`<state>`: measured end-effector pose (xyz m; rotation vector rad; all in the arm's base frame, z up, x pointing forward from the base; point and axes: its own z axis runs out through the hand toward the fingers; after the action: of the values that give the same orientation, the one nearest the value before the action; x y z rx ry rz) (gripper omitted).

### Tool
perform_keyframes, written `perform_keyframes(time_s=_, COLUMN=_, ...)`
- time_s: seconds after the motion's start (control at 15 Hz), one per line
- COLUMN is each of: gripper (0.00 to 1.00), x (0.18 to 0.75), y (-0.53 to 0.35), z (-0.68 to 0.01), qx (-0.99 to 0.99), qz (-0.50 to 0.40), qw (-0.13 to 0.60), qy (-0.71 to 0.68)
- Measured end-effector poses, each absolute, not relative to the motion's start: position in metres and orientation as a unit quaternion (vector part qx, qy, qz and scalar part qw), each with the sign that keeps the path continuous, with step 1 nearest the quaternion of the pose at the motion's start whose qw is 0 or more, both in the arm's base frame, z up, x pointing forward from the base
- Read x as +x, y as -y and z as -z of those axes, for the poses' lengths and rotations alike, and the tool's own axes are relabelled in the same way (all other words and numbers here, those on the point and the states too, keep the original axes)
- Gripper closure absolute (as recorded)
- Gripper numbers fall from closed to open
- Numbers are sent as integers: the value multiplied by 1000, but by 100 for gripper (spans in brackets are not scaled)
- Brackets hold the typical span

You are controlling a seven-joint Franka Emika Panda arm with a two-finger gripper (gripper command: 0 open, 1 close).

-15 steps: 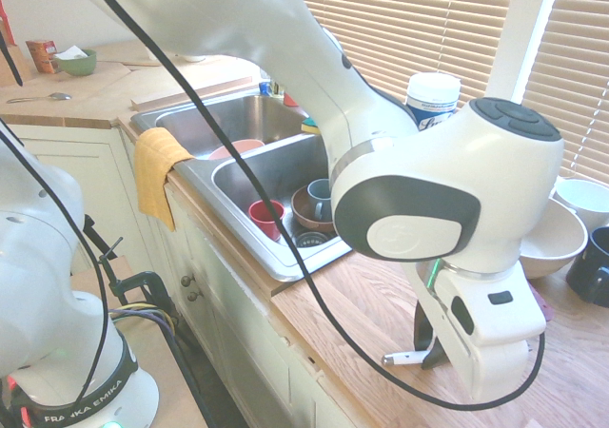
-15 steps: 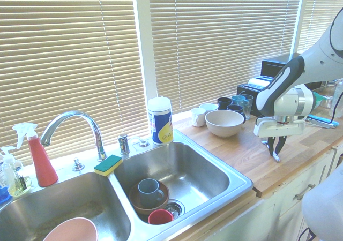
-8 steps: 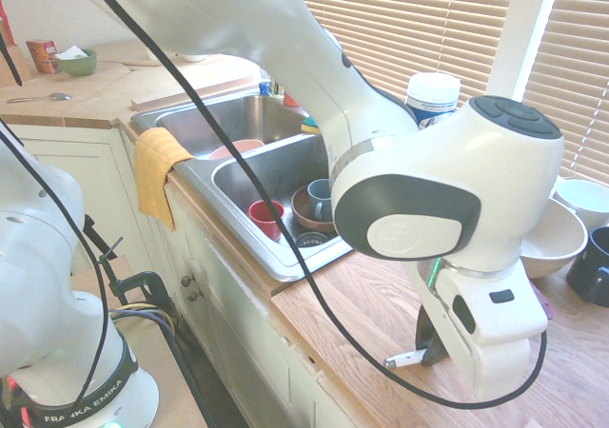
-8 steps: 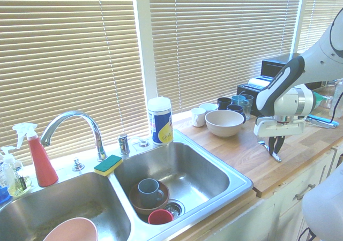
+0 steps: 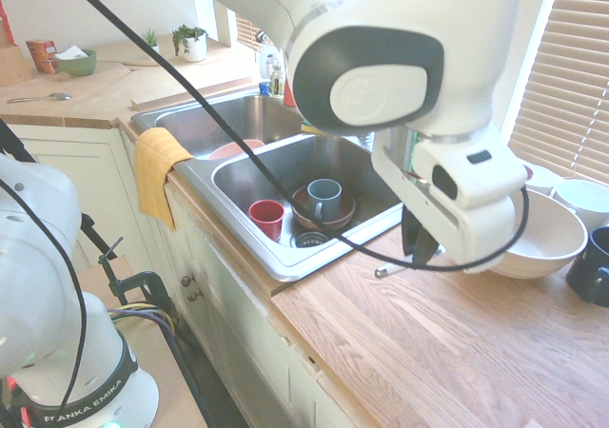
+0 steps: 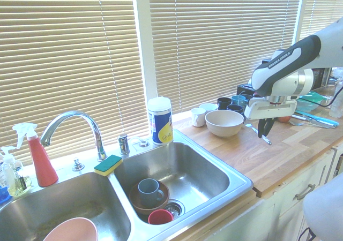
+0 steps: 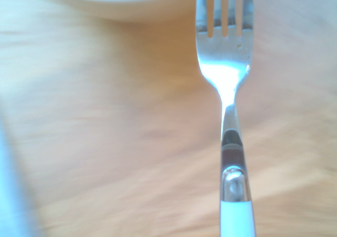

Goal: Put the fork into the sink

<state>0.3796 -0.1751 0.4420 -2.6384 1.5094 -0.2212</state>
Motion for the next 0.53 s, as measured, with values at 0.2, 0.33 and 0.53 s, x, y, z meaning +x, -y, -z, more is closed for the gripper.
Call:
perform_keyframes(time_s=0.2, gripper=100, x=399, y=75, z=-459, qx=-898, qz=78, qw=47, qy=-430)
perform_keyframes(time_s=0.33, gripper=100, x=410, y=22, z=-450, qx=-914, qz=74, qw=40, qy=-398)
perform_keyframes(time_s=0.53, gripper=100, x=429, y=-15, z=-418, qx=-926, qz=71, qw=36, qy=-370)
